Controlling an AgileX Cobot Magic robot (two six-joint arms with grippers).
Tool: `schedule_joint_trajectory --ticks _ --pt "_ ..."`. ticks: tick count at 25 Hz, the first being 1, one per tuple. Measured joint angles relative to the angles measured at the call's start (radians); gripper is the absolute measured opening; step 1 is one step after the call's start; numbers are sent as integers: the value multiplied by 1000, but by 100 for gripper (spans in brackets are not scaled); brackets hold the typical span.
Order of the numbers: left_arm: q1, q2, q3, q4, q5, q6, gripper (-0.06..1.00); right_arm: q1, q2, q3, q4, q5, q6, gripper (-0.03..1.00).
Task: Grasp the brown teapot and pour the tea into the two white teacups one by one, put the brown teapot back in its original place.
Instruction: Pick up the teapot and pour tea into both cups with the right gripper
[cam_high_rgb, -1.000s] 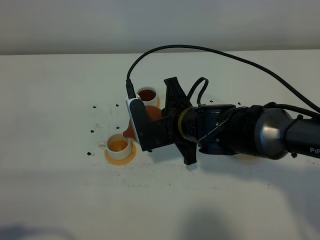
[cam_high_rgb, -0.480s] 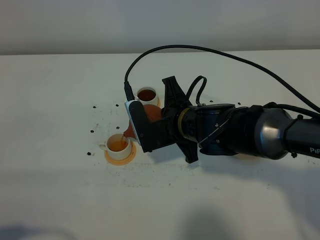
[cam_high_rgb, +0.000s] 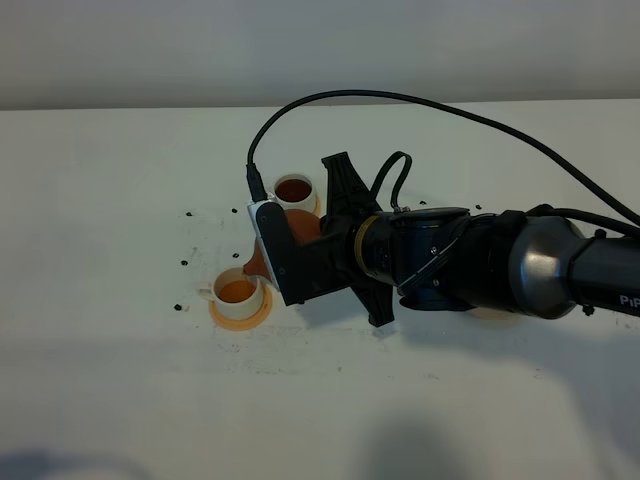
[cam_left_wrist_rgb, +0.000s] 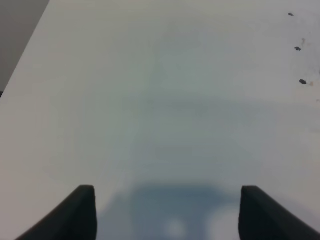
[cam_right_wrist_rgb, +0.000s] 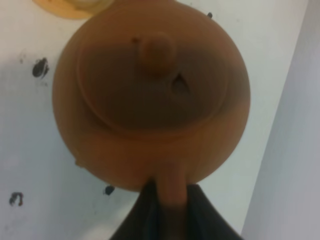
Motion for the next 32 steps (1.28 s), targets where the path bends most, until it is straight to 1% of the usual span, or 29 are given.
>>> schedule_joint_trajectory --ticks 20,32 --pt "0 0 0 0 0 0 57 0 0 -22 -37 -20 0 9" --pt "0 0 0 0 0 0 57 0 0 -22 -105 -23 0 9"
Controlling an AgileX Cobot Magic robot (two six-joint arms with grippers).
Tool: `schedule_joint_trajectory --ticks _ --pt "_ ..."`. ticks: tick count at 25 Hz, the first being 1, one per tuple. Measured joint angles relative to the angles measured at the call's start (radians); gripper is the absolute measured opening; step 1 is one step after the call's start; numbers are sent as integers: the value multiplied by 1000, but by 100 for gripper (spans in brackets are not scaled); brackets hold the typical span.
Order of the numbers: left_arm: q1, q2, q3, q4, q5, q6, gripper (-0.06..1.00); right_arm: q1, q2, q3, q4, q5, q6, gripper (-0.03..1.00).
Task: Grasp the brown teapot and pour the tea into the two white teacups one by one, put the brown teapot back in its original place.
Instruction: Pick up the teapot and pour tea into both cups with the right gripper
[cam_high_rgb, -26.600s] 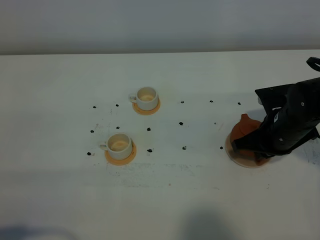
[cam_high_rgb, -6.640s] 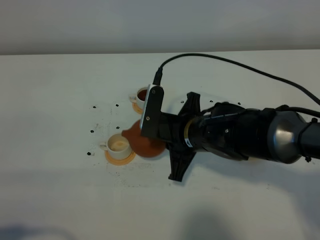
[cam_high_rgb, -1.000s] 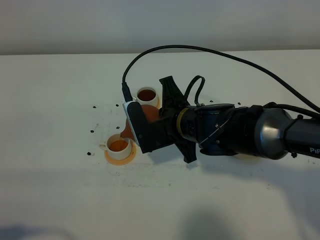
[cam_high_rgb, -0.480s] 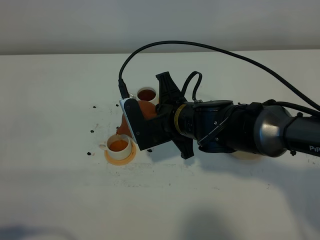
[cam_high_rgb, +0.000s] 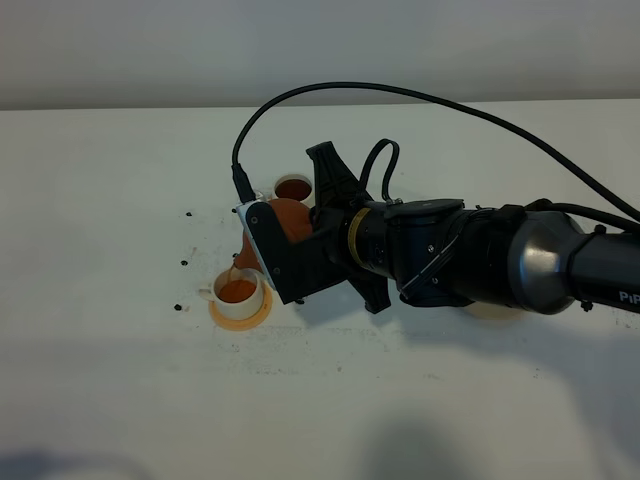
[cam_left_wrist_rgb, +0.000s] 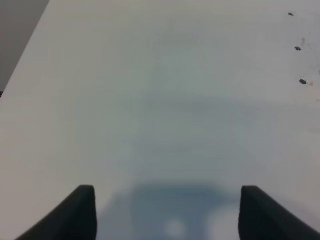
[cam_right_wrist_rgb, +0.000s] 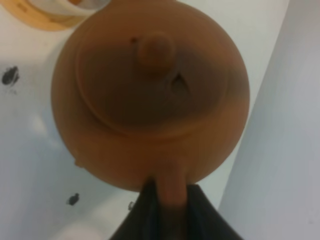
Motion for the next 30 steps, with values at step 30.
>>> schedule_joint_trajectory --ticks 30 --pt "0 0 0 0 -1 0 57 0 19 0 -93 -12 0 9"
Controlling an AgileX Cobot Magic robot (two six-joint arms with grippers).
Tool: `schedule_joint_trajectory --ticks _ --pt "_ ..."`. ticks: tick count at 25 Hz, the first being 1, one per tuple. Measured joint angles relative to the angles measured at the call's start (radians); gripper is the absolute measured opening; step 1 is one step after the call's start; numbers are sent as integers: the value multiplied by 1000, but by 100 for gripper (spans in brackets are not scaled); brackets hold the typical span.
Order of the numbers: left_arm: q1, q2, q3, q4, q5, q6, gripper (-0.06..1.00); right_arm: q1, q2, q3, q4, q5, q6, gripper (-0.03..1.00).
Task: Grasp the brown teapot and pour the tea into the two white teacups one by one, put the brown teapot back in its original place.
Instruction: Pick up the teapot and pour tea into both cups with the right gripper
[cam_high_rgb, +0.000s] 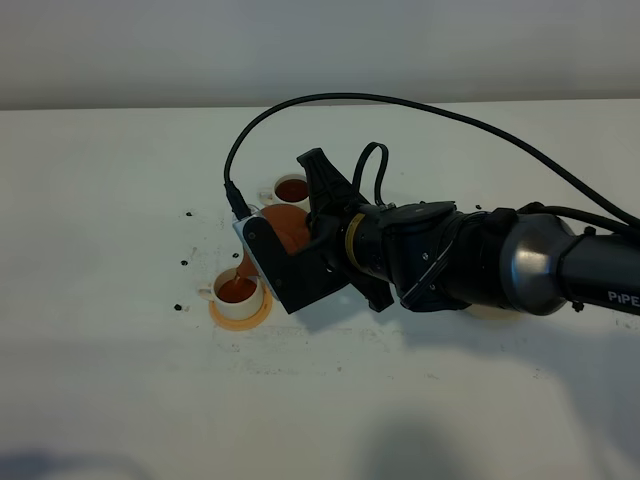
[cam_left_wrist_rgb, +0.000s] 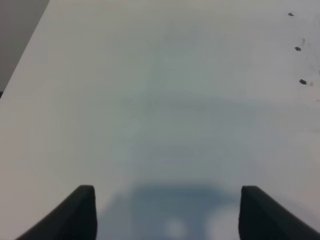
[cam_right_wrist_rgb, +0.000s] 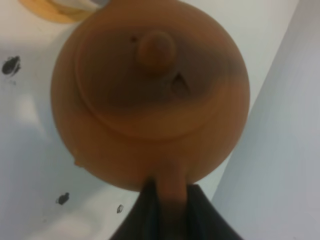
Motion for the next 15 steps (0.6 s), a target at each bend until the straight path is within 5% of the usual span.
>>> schedule_joint_trajectory --ticks 15 --pt "0 0 0 0 0 0 57 0 0 0 -41 -1 0 9"
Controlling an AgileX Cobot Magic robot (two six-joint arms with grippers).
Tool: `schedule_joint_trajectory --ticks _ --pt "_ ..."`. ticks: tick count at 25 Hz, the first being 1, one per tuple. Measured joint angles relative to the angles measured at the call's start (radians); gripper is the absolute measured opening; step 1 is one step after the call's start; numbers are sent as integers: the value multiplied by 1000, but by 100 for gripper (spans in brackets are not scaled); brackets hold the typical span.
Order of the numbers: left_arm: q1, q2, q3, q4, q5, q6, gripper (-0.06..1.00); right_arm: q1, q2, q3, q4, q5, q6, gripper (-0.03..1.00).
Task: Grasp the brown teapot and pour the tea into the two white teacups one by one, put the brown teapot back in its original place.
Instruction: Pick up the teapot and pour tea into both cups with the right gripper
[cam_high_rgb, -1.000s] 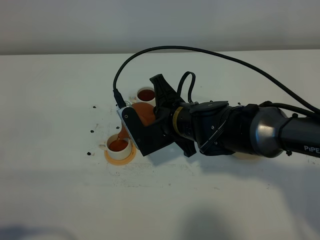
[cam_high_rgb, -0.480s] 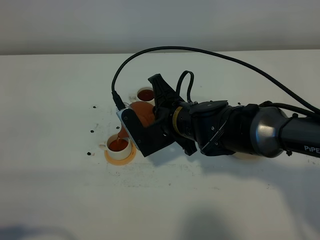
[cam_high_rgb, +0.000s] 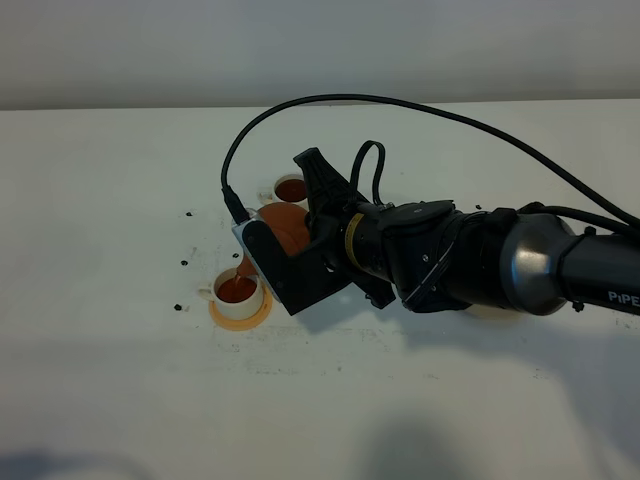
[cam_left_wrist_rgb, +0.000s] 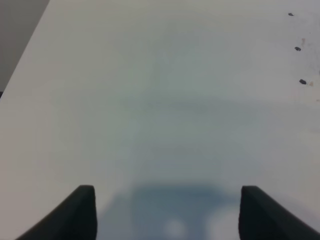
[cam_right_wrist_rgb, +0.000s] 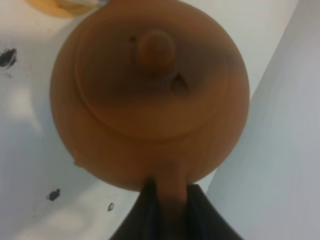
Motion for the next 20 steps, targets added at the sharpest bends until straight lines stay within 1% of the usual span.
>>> schedule_joint_trajectory --ticks 20 --pt "0 0 0 0 0 0 57 0 0 0 -55 0 0 9"
